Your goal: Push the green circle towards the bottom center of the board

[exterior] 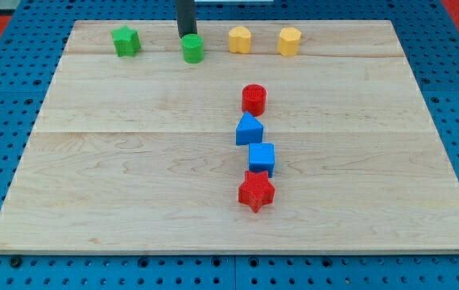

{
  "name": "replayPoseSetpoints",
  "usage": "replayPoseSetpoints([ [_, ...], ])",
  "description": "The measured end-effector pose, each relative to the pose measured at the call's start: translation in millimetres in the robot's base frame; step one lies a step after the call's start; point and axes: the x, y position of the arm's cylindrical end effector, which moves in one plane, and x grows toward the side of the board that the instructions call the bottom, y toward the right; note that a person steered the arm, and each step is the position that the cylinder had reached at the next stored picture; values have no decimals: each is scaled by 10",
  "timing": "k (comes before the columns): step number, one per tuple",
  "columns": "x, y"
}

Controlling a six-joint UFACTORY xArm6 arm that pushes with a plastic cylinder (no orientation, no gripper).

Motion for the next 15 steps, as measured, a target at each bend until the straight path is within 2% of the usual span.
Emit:
replayPoseSetpoints([
  [2, 604, -80],
  [3, 256, -116],
  [4, 321, 427],
  [6, 992, 308],
  [7, 900, -171],
  [8, 621, -530],
  [9, 845, -709],
  [11, 1450, -379],
  [13, 1266, -253],
  [14, 1591, -254],
  [15, 1420, -330],
])
